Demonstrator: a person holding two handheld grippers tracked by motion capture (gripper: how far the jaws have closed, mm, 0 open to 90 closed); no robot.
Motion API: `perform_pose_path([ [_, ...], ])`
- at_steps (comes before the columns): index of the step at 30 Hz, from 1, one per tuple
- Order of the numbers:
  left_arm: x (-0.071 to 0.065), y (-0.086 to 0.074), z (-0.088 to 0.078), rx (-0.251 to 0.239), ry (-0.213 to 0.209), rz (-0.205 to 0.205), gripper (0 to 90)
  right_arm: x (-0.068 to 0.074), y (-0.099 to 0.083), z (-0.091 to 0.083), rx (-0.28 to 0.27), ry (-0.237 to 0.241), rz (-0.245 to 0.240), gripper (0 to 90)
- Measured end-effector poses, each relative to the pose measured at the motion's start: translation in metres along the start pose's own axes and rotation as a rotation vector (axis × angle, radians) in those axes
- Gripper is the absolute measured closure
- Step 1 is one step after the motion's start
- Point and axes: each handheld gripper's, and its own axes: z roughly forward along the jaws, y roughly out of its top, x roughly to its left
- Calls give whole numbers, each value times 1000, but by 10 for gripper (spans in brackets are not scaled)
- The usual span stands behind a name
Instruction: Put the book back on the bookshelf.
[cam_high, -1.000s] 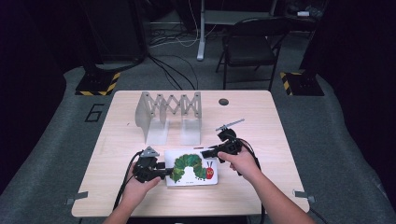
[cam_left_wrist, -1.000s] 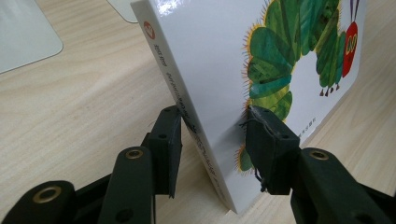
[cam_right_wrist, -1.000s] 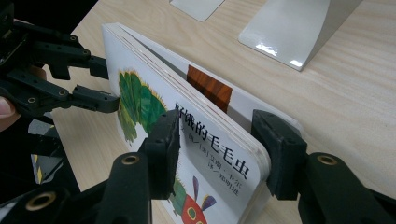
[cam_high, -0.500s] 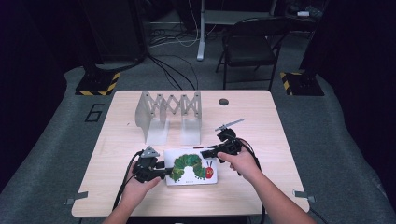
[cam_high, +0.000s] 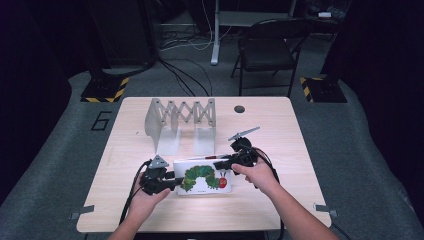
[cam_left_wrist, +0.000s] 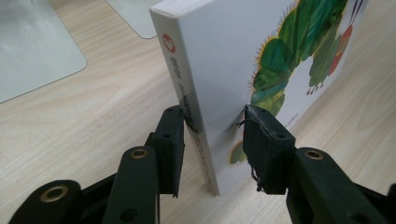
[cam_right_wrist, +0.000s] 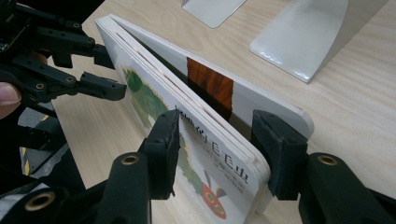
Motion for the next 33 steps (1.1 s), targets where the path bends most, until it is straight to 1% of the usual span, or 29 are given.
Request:
perform_pose_path([
  [1,0,0,-1,-5,6,8,596,1,0,0,-1,0,-2,521],
  [2,-1,0,-2,-2,3,2,599,2,1,-1,3,2,-8,518],
  [3,0,0,-3,-6,10,13,603,3,1,-1,-2,2,-7,514],
  [4,-1,-1,-3,-18,14,5,606,4,1,-2,-1,2,-12,510],
  [6,-2,-1,-6,-10,9,12,610,6,0,-2,1,2,-24,503],
  [7,-3,-2,-6,-14,8,7,611,6,0,-2,3,0,-40,500],
  [8,-3,-3,-7,-13,9,14,612,8,-1,-2,2,-3,-37,497],
  [9,-4,-4,-7,-15,6,13,614,8,-2,-2,6,-3,-49,496],
  [11,-5,-5,-8,-17,7,15,616,9,-3,-2,1,-1,-54,493],
  [12,-5,-5,-9,-17,6,19,616,9,-4,-2,1,-2,-69,492],
  [13,-6,-5,-9,-21,8,21,616,9,-5,-3,3,-2,-72,491],
  [14,-7,-7,-10,-22,10,32,616,11,-6,-3,3,0,-66,490],
  [15,-7,-7,-10,-22,10,32,612,11,-7,-4,3,-2,-79,485],
  [17,-9,-8,-10,-25,9,39,605,11,-8,-3,-1,0,-80,482],
  [18,-10,-9,-11,-24,1,38,605,11,-9,-4,2,1,-92,478],
  [19,-11,-10,-11,-29,2,46,593,13,-10,-4,-8,2,-85,471],
  [20,-12,-10,-11,-30,2,45,583,12,-12,-4,-5,3,-96,469],
  [21,-12,-11,-11,-26,1,47,576,13,-13,-5,-7,3,-86,468],
  [22,-13,-11,-11,-29,-2,44,567,13,-13,-5,-5,4,-100,466],
  [23,-14,-11,-12,-30,0,49,564,14,-14,-5,-8,4,-96,463],
  [25,-15,-13,-12,-33,-8,47,561,15,-16,-6,-10,4,-103,455],
  [26,-14,-13,-13,-28,-12,55,560,17,-17,-6,-10,8,-97,453],
  [27,-15,-14,-13,-28,-18,54,559,16,-18,-7,-3,7,-116,451],
  [29,-14,-14,-14,-29,-25,63,551,17,-20,-8,-1,13,-113,446],
  [30,-14,-14,-14,-28,-26,70,542,16,-20,-8,-8,13,-122,444],
  [32,-13,-14,-13,-27,-25,71,536,16,-21,-9,-15,4,-119,438],
  [33,-13,-14,-12,-37,-17,70,521,15,-21,-10,-8,4,-120,436],
])
